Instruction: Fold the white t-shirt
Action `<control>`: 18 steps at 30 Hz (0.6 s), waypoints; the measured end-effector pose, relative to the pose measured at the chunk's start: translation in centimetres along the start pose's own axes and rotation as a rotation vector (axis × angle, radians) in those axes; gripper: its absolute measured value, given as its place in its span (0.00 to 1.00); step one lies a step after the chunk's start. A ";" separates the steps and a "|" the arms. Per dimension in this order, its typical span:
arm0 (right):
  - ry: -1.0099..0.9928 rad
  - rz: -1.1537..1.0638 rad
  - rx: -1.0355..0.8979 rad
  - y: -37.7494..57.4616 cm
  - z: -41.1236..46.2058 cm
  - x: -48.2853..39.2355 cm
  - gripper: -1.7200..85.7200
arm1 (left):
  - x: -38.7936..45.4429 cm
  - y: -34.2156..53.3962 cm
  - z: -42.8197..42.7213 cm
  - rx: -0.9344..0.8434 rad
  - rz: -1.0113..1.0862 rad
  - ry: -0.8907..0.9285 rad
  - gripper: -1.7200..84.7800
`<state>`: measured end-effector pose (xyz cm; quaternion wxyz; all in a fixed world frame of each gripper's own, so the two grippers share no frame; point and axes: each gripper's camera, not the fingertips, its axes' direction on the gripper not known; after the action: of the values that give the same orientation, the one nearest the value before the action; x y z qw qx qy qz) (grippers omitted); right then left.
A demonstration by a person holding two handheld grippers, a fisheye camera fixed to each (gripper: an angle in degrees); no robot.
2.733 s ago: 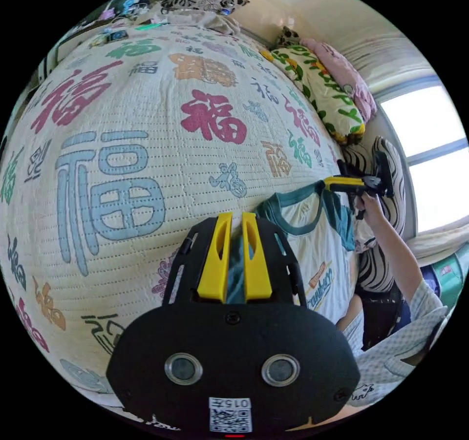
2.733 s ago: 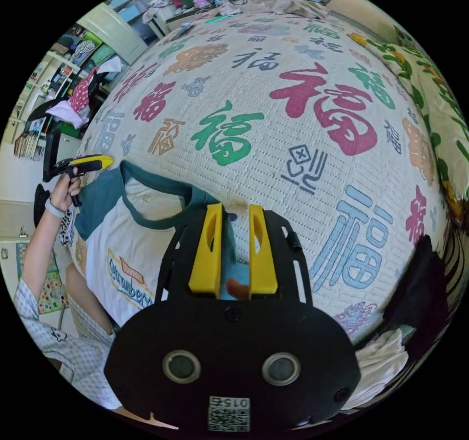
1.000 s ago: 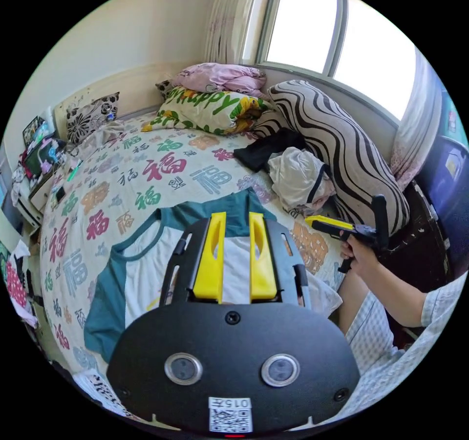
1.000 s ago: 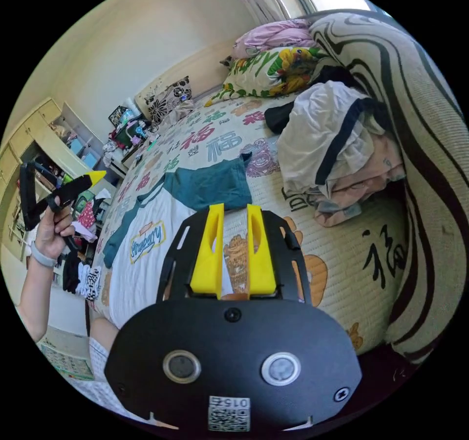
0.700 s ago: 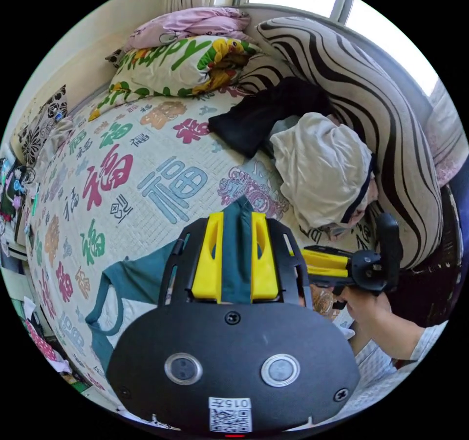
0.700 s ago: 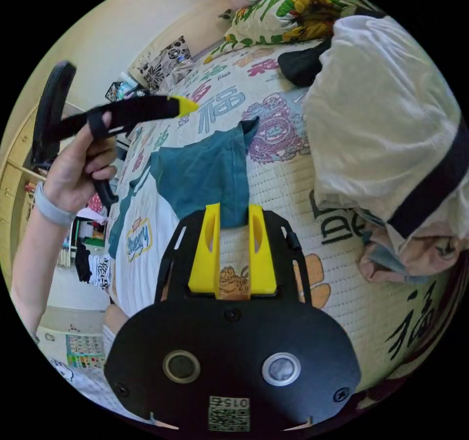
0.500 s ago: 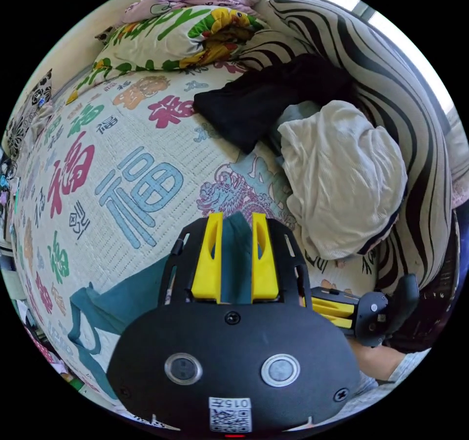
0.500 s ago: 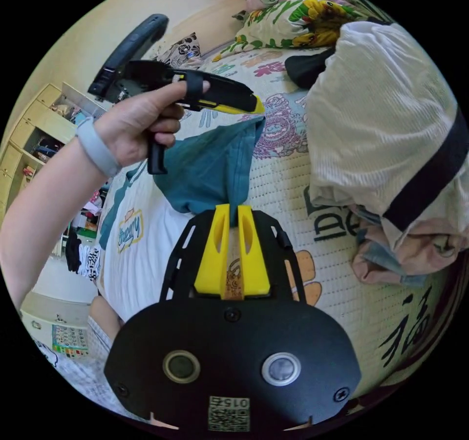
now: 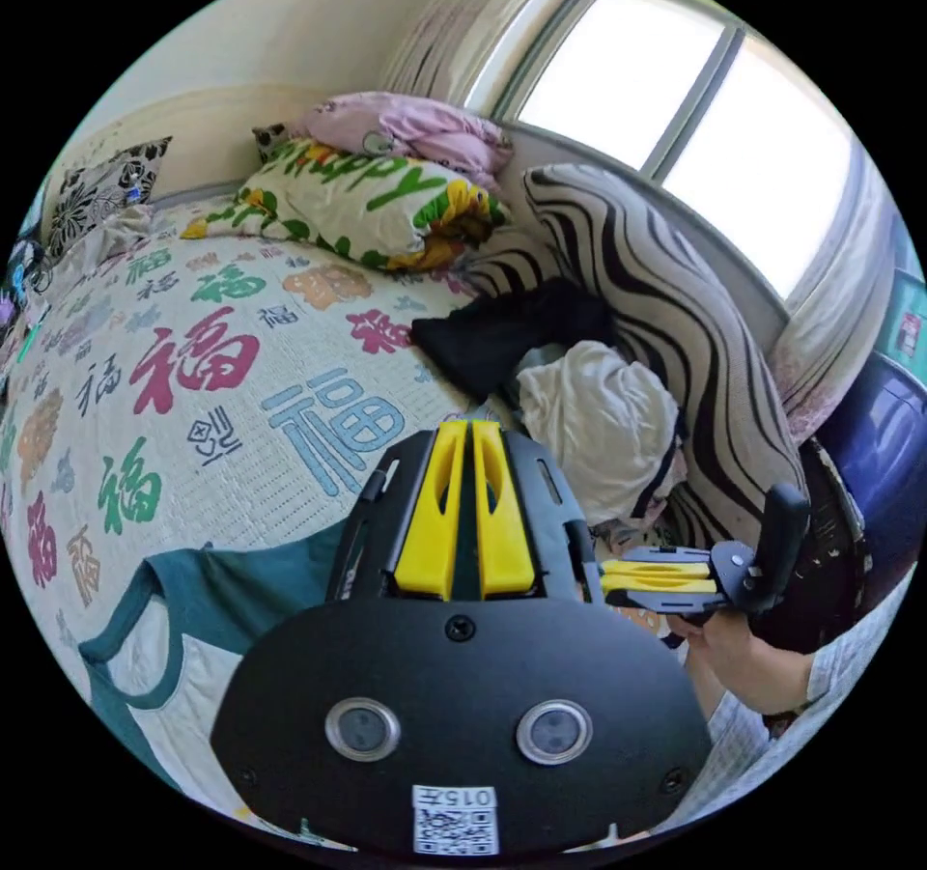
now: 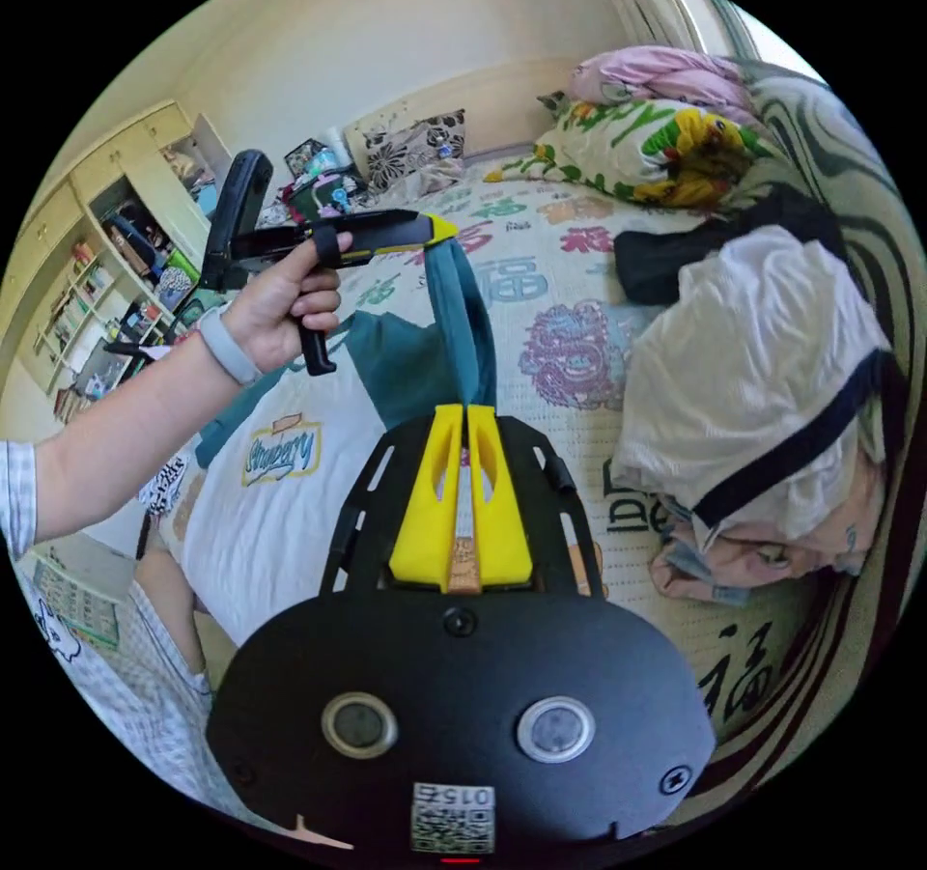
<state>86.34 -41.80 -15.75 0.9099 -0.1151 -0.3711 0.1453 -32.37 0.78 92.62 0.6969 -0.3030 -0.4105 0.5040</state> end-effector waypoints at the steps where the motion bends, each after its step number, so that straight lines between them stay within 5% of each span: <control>1: 0.008 -0.064 0.017 -0.3 -0.5 -1.6 0.02 | -1.4 2.0 -3.7 0.062 -0.013 0.006 0.03; 5: 0.005 -0.305 0.011 0.0 -0.1 -7.5 0.02 | -7.2 12.6 -14.5 0.204 -0.165 0.002 0.02; 11: -0.033 -0.501 -0.193 4.1 8.2 -14.4 0.05 | -13.6 27.8 -19.1 0.126 -0.405 -0.063 0.03; 18: -0.002 -0.551 -0.310 8.2 12.4 -14.8 0.09 | -14.6 32.5 -25.4 0.195 -0.457 -0.108 0.05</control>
<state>65.97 -38.13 -19.19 0.8862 -0.1477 -0.4071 -0.1648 -27.13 -3.25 49.36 0.7957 -0.1063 -0.4546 0.3859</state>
